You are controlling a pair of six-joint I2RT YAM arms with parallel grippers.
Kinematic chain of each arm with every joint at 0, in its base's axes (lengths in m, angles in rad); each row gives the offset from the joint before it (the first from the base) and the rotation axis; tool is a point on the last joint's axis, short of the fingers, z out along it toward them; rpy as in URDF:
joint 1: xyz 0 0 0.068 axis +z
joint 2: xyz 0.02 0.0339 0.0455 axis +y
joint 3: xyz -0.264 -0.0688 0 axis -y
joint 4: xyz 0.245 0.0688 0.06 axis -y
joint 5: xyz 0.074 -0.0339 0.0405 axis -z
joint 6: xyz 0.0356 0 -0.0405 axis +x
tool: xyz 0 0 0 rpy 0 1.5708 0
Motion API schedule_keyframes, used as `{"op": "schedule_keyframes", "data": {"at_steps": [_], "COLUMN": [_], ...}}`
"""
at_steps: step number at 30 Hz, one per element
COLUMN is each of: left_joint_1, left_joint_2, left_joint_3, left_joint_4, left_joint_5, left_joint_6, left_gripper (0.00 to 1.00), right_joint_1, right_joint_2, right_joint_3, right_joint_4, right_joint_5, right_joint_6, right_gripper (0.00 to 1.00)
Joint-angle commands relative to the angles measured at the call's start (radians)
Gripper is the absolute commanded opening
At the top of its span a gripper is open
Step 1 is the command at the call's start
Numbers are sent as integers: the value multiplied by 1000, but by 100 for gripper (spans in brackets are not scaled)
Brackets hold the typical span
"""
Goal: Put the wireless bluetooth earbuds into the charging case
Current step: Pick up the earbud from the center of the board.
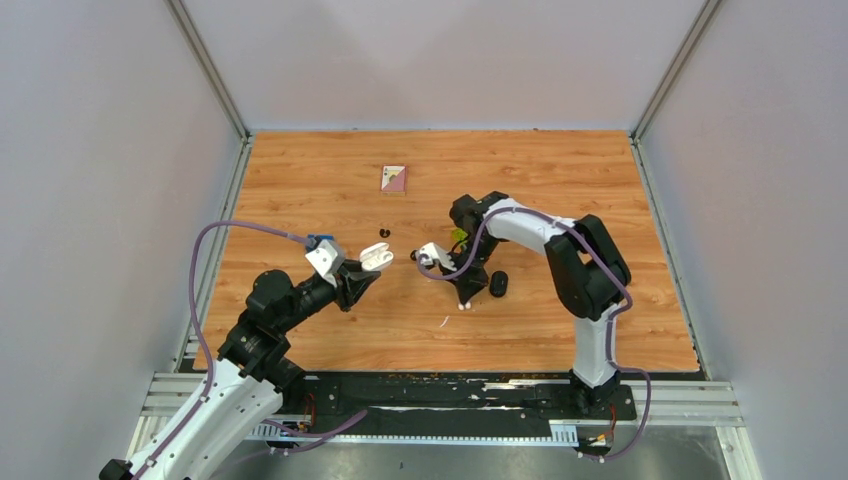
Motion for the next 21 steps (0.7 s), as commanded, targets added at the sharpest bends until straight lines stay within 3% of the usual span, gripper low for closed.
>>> {"op": "schedule_keyframes", "data": {"at_steps": [1, 7, 13, 21], "left_joint_1": [4, 4, 5, 4], "left_joint_2": [3, 30, 40, 74], "left_joint_3": [16, 5, -11, -18], "left_joint_4": [78, 148, 201, 228], "left_joint_5": [50, 183, 289, 340], "left_joint_6": [-12, -41, -64, -65], "left_gripper": [0, 0, 0, 0], "right_joint_1": [-58, -93, -87, -54], "right_joint_2": [-212, -487, -690, -609], "right_joint_3": [-73, -65, 0, 244], "right_joint_4": [-3, -23, 68, 34], "right_joint_5": [-57, -116, -164, -251], "right_joint_6": [74, 201, 395, 471], "right_gripper": [0, 0, 0, 0]}}
